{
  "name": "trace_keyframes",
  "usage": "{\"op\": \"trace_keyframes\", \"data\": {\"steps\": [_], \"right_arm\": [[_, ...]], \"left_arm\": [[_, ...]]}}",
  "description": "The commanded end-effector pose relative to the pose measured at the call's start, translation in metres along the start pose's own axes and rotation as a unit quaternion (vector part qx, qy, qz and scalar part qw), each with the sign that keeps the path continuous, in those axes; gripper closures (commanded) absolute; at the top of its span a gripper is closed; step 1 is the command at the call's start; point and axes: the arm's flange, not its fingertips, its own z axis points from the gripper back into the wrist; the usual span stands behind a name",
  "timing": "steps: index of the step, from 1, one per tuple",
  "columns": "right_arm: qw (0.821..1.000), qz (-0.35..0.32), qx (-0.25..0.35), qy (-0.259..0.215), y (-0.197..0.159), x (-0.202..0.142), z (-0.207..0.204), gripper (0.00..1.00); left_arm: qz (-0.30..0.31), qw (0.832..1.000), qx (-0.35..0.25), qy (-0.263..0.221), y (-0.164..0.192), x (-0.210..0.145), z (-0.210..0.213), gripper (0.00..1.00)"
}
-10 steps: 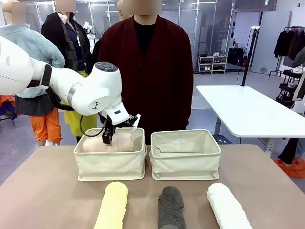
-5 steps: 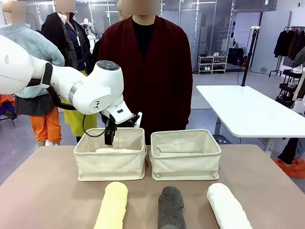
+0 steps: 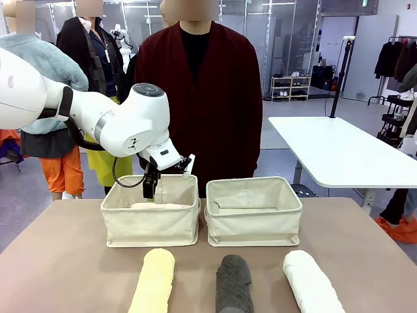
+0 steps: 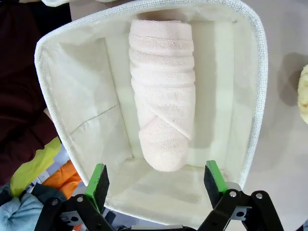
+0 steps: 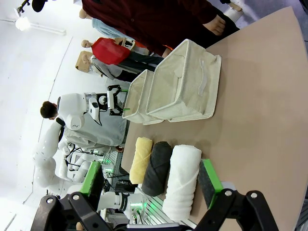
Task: Divide the towels into two baskets.
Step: Pick up one hotel-folded towel from the bottom of the table and place it in the Fabric basket indicated by the person.
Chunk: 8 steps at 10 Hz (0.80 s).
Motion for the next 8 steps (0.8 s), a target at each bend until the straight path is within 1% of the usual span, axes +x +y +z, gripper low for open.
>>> {"op": "trace_keyframes", "data": {"steps": [1, 2, 3, 4, 5, 6, 7, 8], "right_arm": [[1.000, 0.003, 0.003, -0.002, 0.003, -0.001, 0.002, 0.00], [1.000, 0.003, 0.003, -0.002, 0.003, -0.001, 0.002, 0.00], [1.000, 0.003, 0.003, -0.002, 0.003, -0.001, 0.002, 0.00], [1.000, 0.003, 0.003, -0.002, 0.003, -0.001, 0.002, 0.00], [1.000, 0.003, 0.003, -0.002, 0.003, -0.001, 0.002, 0.00], [1.000, 0.003, 0.003, -0.002, 0.003, -0.001, 0.002, 0.00], [1.000, 0.003, 0.003, -0.002, 0.003, -0.001, 0.002, 0.00], [1.000, 0.003, 0.003, -0.002, 0.003, -0.001, 0.002, 0.00]], "left_arm": [[0.000, 1.000, 0.000, 0.000, 0.000, 0.000, 0.000, 0.00], [0.027, 0.999, -0.022, -0.024, -0.001, -0.011, 0.020, 0.00], [0.054, 0.998, -0.032, -0.031, -0.007, -0.027, 0.040, 0.00], [0.076, 0.994, -0.044, -0.067, -0.017, -0.047, 0.059, 0.00], [0.092, 0.990, -0.069, -0.088, -0.032, -0.074, 0.080, 0.00], [0.115, 0.980, -0.110, -0.124, -0.046, -0.098, 0.093, 0.00], [0.147, 0.967, -0.133, -0.160, -0.057, -0.122, 0.101, 0.00], [0.175, 0.950, -0.158, -0.206, -0.067, -0.143, 0.104, 0.00]]}}
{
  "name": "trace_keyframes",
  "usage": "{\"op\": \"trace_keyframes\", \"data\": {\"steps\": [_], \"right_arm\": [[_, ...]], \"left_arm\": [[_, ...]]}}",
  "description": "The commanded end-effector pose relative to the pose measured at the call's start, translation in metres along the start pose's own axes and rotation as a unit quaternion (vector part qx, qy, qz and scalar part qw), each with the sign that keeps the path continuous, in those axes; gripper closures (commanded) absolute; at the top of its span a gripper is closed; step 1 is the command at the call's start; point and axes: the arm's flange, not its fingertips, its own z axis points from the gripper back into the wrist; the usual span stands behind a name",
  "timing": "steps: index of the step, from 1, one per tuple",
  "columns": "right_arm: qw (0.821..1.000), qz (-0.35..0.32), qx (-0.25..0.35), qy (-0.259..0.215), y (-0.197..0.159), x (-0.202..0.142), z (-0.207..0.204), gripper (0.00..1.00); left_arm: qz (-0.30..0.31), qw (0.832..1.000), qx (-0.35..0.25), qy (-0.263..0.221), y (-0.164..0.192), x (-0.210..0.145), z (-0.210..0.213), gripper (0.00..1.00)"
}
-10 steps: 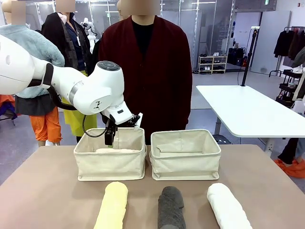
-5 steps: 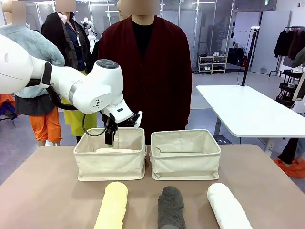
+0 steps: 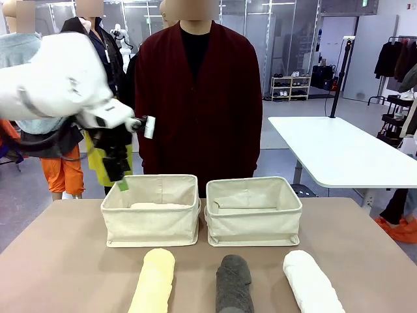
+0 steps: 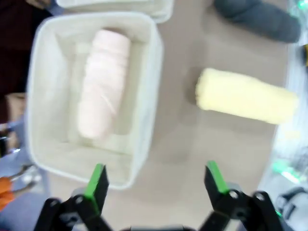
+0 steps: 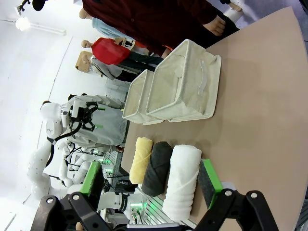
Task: Divide the towels into two baskets.
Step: Pick up one hotel-folded towel from the bottom of the table and place it in the Fabric basket indicated by the person.
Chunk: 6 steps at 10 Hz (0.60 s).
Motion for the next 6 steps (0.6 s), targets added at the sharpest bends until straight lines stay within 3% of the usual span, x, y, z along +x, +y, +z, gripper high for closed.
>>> {"op": "trace_keyframes", "data": {"steps": [1, 4, 6], "right_arm": [[1.000, 0.003, 0.003, -0.002, 0.003, -0.001, 0.001, 0.00], [1.000, 0.003, 0.003, -0.002, 0.003, -0.001, 0.001, 0.00], [1.000, 0.003, 0.003, -0.002, 0.003, -0.001, 0.001, 0.00]], "left_arm": [[0.068, 0.993, -0.061, -0.080, -0.016, -0.054, 0.007, 0.00], [0.172, 0.958, -0.143, -0.182, -0.051, -0.152, 0.024, 0.00], [0.258, 0.910, -0.169, -0.279, -0.063, -0.234, 0.019, 0.00]]}}
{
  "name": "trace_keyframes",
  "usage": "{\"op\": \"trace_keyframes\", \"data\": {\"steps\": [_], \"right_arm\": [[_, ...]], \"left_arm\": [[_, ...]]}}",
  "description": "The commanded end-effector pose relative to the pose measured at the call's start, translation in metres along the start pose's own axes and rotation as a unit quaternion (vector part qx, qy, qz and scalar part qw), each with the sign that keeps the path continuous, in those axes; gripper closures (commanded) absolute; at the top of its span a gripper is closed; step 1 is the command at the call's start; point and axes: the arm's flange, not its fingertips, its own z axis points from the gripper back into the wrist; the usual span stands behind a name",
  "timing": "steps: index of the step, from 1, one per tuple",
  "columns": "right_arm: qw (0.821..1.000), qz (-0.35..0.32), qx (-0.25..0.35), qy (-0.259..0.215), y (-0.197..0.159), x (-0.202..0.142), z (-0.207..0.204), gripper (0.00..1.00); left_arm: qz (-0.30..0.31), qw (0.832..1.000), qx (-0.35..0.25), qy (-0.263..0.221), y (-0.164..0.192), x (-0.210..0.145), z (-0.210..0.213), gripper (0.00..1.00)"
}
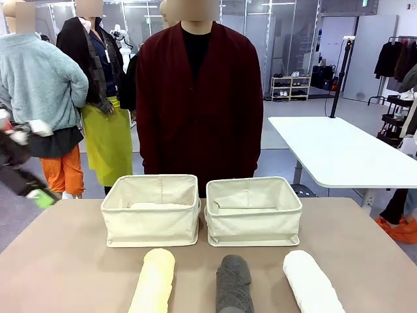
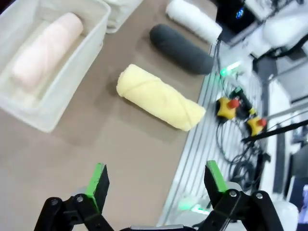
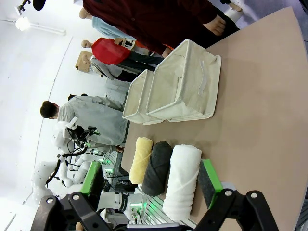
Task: Divide the towels into two baskets.
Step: Pick up one hotel-folded towel from the bottom of the table and place it in the Fabric basket indicated by the person.
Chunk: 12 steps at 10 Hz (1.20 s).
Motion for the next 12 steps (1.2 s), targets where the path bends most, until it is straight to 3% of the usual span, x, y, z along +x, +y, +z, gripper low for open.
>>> {"op": "trace_keyframes", "data": {"steps": [1, 3, 4, 5, 7, 8, 12], "right_arm": [[1.000, 0.003, 0.003, -0.001, 0.003, -0.001, 0.001, 0.00], [1.000, 0.003, 0.003, -0.001, 0.003, -0.001, 0.001, 0.00], [1.000, 0.003, 0.003, -0.001, 0.003, -0.001, 0.001, 0.00], [1.000, 0.003, 0.003, -0.001, 0.003, -0.001, 0.001, 0.00], [1.000, 0.003, 0.003, -0.001, 0.003, -0.001, 0.001, 0.00], [1.000, 0.003, 0.003, -0.001, 0.003, -0.001, 0.001, 0.00], [1.000, 0.003, 0.003, -0.001, 0.003, -0.001, 0.001, 0.00]], "left_arm": [[0.085, 0.987, -0.024, -0.135, 0.022, -0.063, 0.024, 0.00], [0.127, 0.970, -0.047, -0.202, 0.046, -0.125, 0.037, 0.00], [0.132, 0.953, -0.070, -0.262, 0.059, -0.144, 0.035, 0.00], [0.163, 0.944, -0.096, -0.270, 0.074, -0.169, 0.023, 0.00], [0.169, 0.941, -0.108, -0.273, 0.101, -0.180, 0.017, 0.00], [0.177, 0.945, -0.078, -0.265, 0.067, -0.180, 0.020, 0.00], [0.177, 0.945, -0.078, -0.265, 0.067, -0.180, 0.020, 0.00]]}}
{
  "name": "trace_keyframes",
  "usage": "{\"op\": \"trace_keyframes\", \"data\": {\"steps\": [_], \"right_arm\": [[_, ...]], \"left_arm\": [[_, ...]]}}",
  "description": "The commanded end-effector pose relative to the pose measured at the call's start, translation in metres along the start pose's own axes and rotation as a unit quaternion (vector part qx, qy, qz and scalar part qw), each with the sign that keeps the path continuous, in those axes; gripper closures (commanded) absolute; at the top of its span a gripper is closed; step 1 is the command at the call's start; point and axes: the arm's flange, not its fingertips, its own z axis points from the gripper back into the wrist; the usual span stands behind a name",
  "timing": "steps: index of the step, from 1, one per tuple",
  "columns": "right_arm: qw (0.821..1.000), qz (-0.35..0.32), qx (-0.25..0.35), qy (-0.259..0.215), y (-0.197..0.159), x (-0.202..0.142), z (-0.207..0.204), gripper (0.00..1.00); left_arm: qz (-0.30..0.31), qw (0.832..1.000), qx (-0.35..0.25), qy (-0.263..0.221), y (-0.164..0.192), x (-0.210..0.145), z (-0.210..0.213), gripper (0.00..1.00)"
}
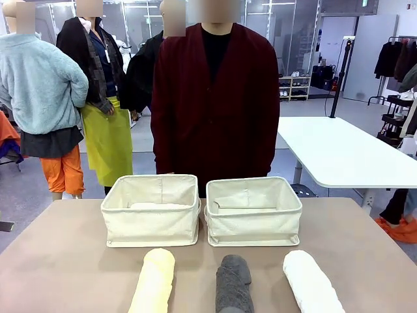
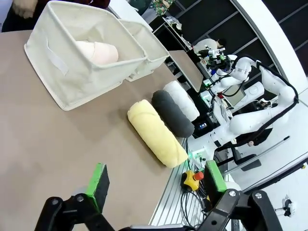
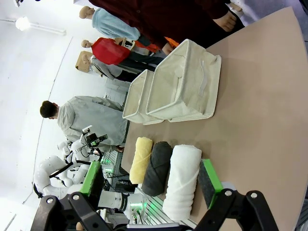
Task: Divide the towels into two baskets.
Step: Pick up one hotel-folded towel from the bottom of the table and place it in the Fabric basket indicated by the person.
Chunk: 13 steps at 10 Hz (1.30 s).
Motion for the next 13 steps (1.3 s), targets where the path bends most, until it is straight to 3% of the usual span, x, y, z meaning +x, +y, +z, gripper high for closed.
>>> {"op": "trace_keyframes", "data": {"steps": [1, 10, 13], "right_arm": [[1.000, 0.003, 0.003, -0.002, 0.003, -0.001, 0.001, 0.00], [1.000, 0.003, 0.003, -0.002, 0.003, -0.001, 0.001, 0.00], [1.000, 0.003, 0.003, -0.002, 0.003, -0.001, 0.001, 0.00]], "left_arm": [[0.009, 1.000, 0.002, 0.003, -0.006, -0.003, -0.001, 0.00], [0.001, 1.000, -0.001, 0.001, -0.001, -0.001, -0.002, 0.00], [0.003, 1.000, 0.013, -0.001, -0.044, 0.004, -0.059, 0.00]]}}
